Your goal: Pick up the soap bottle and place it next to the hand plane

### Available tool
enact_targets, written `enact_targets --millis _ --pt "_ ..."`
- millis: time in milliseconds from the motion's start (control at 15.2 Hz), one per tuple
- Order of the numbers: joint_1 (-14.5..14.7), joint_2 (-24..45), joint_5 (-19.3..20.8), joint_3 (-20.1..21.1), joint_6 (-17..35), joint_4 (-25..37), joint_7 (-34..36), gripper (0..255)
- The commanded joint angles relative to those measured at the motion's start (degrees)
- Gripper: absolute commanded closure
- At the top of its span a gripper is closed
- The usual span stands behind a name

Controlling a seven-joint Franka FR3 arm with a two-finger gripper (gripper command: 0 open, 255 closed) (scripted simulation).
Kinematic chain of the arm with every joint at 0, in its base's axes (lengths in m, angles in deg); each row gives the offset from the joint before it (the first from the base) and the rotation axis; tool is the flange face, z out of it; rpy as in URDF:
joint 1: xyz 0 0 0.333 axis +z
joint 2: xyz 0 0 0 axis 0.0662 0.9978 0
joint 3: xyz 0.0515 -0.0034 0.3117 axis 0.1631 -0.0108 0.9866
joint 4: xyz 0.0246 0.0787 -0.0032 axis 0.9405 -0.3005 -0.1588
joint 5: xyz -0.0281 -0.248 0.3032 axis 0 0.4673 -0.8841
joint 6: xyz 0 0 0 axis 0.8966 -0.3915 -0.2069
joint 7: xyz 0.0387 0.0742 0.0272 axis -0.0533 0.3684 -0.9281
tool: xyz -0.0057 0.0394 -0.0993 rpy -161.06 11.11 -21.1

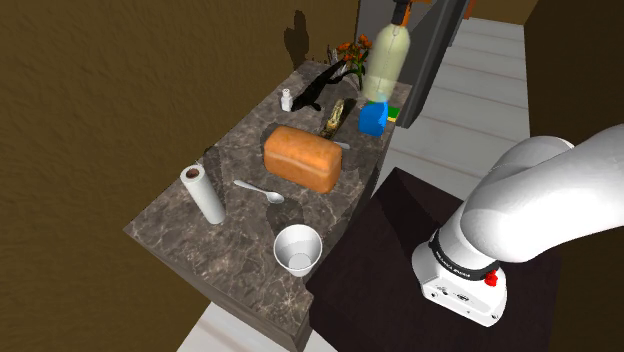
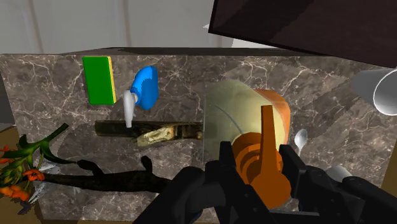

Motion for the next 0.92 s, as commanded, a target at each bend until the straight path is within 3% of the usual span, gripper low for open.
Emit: enact_targets --millis 0,858 --pt "-0.1 0.0 0.2 -0.4 1.5 -1.4 -0.3 255" --pt "-0.7 -1.1 1.1 -1.3 11.3 -12.2 -0.2 255"
